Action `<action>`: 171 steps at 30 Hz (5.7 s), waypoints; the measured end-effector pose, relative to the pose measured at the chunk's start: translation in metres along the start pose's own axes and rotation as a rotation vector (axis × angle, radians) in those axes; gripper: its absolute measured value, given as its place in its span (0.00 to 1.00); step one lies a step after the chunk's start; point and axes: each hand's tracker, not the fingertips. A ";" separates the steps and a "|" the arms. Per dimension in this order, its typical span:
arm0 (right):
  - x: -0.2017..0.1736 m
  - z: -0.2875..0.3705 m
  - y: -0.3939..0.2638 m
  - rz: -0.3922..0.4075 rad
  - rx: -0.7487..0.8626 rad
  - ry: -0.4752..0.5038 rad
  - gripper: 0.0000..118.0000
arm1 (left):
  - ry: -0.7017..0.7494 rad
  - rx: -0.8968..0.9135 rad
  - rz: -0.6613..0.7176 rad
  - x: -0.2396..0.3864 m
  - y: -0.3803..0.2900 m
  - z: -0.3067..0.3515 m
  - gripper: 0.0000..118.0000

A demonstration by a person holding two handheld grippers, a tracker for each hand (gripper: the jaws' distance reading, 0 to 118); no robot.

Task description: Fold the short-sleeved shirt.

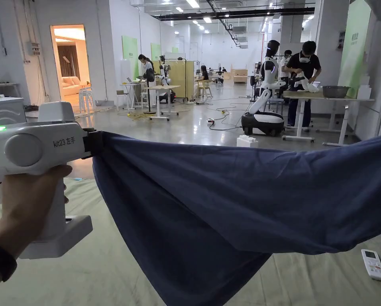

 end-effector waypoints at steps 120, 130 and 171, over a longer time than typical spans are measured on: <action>-0.046 0.219 -0.349 0.021 -0.210 0.183 0.00 | -0.175 -0.228 -0.092 0.080 -0.288 0.193 0.00; -0.040 0.198 -0.362 -0.017 -0.273 0.187 0.00 | -0.255 -0.252 -0.032 0.072 -0.256 0.049 0.00; 0.049 -0.016 -0.381 -0.140 -0.585 0.007 0.80 | -0.035 -1.000 -0.164 0.111 -0.382 -0.370 0.08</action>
